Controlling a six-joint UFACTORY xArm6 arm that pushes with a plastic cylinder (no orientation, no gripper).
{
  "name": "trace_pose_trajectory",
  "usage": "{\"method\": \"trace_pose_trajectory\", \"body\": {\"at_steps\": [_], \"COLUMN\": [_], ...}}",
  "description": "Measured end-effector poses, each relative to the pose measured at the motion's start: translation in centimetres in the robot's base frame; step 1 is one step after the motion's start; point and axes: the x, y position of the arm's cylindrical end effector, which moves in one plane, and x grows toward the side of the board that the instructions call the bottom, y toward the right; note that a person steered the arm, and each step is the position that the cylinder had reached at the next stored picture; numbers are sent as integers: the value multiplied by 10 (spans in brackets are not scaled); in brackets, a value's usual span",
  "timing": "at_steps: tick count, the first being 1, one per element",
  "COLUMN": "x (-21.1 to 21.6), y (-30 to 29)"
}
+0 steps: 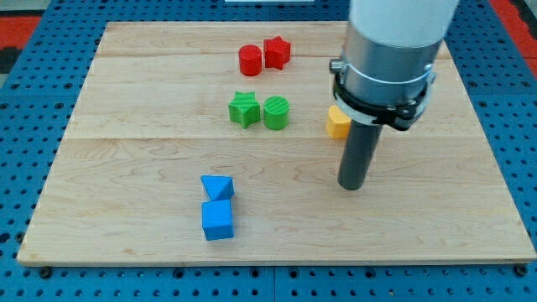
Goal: Place your arm vertically below the yellow heart
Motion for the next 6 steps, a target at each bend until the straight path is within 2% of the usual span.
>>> {"method": "trace_pose_trajectory", "body": {"at_steps": [6], "x": [-5], "y": [11]}}
